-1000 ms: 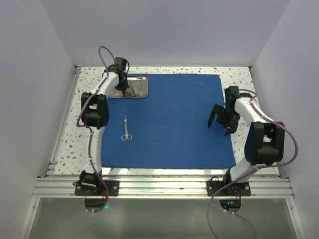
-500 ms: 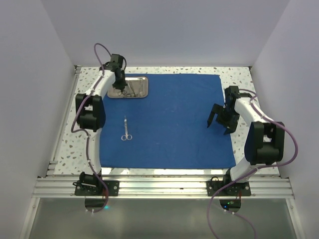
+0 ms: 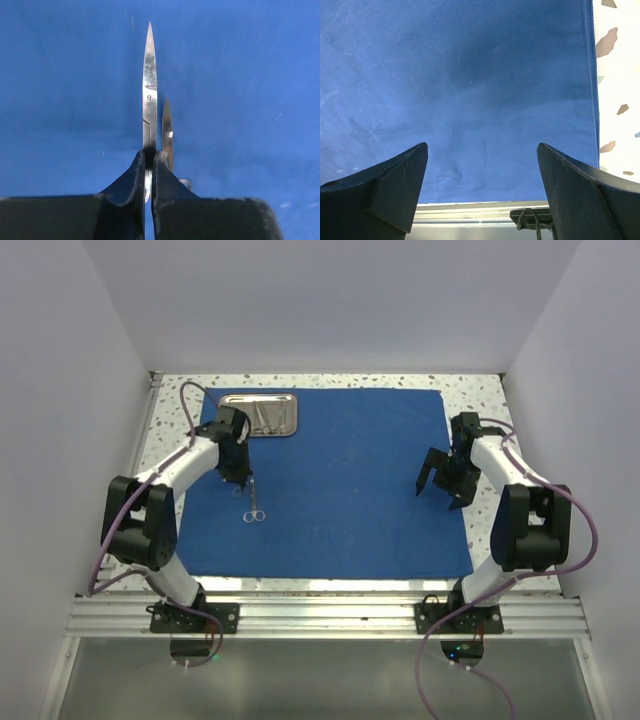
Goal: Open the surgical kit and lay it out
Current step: Place the medical item in the surgical kit, then pick up the medical item from the container.
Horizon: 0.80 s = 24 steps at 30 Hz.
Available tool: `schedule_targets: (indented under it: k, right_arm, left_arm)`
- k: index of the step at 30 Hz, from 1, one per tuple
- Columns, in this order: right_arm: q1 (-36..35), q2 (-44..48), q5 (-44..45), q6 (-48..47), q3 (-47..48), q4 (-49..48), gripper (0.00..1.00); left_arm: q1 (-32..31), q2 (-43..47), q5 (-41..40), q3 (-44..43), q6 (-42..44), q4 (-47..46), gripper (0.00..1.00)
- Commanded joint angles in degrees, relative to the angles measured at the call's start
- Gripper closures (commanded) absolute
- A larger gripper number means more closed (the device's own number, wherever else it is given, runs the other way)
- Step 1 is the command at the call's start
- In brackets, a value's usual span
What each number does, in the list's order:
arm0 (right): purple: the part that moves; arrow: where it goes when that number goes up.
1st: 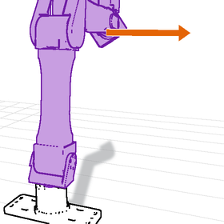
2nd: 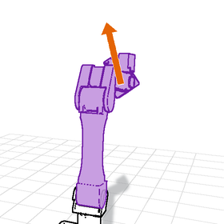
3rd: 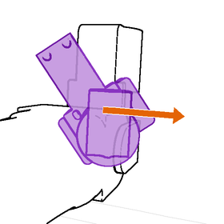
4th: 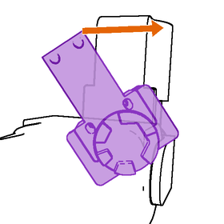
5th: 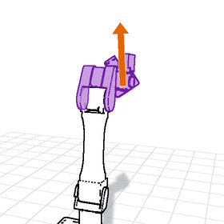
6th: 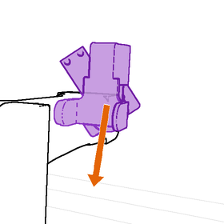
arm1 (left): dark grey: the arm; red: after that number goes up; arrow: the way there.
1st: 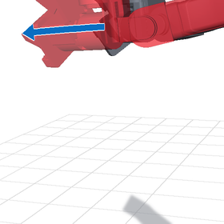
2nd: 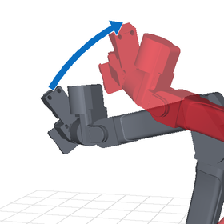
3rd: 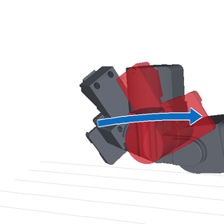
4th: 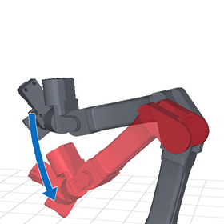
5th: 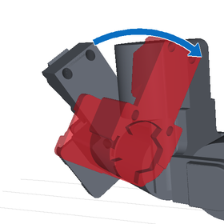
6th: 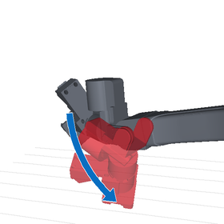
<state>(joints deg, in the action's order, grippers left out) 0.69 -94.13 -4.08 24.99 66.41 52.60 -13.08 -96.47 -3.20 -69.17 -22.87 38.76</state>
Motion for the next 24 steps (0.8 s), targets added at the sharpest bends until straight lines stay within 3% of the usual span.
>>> schedule_targets:
  k: [1, 3, 4, 5, 8, 13, 24]
  right_arm:
    - [-0.25, -0.09, -1.11, -0.65, 0.12, -0.92, 0.05]
    - [-0.25, -0.09, -1.37, -0.47, 0.03, -1.18, 0.05]
    - [-0.25, -0.09, -1.55, -0.56, -0.05, -1.27, 0.05]
    - [-0.25, 0.00, -1.46, -0.47, 0.03, -1.18, 0.05]
    - [-0.25, 0.35, -1.20, -0.65, 0.03, -1.01, 0.05]
    - [-0.25, 1.14, -1.02, -0.82, -0.05, -1.01, 0.05]
    - [-0.25, 2.37, -1.90, -0.65, 0.03, -0.92, 0.05]
  left_arm:
    - [-0.98, 3.74, 1.62, 5.17, -2.44, -4.39, 1.00]
    - [-0.98, 3.83, 1.27, 5.89, -2.35, -4.75, 0.89]
    - [-0.98, 3.65, 1.18, 5.36, -2.18, -4.75, 0.73]
    - [-0.98, 3.31, 1.01, 3.44, -2.09, -4.23, 0.66]
    - [-0.98, 0.94, 0.48, -2.78, -1.65, -2.48, 0.49]
    - [-0.98, -5.82, -0.84, -14.92, 0.37, -0.97, 0.47]
    - [-0.89, -35.71, -6.81, -54.83, 1.61, 6.50, 0.58]
